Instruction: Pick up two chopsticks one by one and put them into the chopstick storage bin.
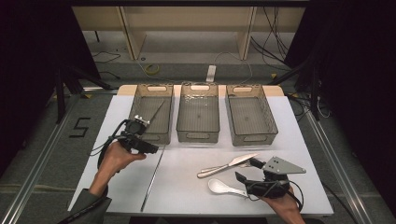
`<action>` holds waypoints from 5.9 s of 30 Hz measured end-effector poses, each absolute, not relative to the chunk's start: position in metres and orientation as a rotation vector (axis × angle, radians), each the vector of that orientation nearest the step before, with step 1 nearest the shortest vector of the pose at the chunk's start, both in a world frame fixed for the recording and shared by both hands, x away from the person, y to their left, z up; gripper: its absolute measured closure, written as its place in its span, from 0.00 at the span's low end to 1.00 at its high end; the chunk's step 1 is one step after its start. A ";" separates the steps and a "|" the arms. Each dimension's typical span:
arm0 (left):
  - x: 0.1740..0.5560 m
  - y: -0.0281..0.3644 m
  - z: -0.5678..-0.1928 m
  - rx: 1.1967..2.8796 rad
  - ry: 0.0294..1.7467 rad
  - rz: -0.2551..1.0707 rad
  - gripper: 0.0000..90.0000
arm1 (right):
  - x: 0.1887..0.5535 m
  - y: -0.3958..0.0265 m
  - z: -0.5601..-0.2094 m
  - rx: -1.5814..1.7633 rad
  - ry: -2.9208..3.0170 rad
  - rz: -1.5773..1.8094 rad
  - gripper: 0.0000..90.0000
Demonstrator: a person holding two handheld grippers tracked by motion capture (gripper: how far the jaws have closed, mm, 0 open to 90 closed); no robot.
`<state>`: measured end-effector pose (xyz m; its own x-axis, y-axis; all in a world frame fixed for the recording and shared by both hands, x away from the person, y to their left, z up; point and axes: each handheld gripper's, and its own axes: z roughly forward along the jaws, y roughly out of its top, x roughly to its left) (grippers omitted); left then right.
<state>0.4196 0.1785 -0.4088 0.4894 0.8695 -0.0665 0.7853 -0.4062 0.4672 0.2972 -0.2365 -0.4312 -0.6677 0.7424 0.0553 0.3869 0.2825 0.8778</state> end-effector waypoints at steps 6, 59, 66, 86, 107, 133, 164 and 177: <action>0.405 0.170 -0.419 2.376 1.351 0.218 0.24 | 0.297 -0.236 -0.431 1.019 2.195 1.338 0.32; 0.371 0.151 -0.463 2.652 1.198 0.135 0.72 | 0.297 -0.234 -0.432 1.000 2.211 1.326 0.32; 0.371 0.151 -0.463 2.654 1.184 0.122 0.79 | 0.297 -0.233 -0.432 1.000 2.217 1.319 0.32; 0.374 0.154 -0.460 2.611 1.156 0.072 0.94 | 0.297 -0.233 -0.432 0.991 2.218 1.327 0.33; 0.381 0.176 -0.413 2.448 1.094 0.102 0.94 | 0.298 -0.233 -0.434 1.000 2.236 1.327 0.33; 0.456 0.205 -0.361 2.219 1.171 0.290 0.94 | 0.298 -0.234 -0.435 1.013 2.231 1.339 0.33; 0.531 0.213 -0.359 2.056 1.290 0.405 0.94 | 0.298 -0.235 -0.435 1.013 2.234 1.345 0.33; 0.539 0.223 -0.375 2.013 1.323 0.439 0.94 | 0.299 -0.235 -0.435 1.017 2.240 1.343 0.33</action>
<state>0.5386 0.2226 -0.3751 0.4269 0.9004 -0.0842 0.6712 -0.2531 0.6967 0.2985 -0.2346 -0.4354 -0.6873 0.7228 0.0718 0.4038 0.2980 0.8649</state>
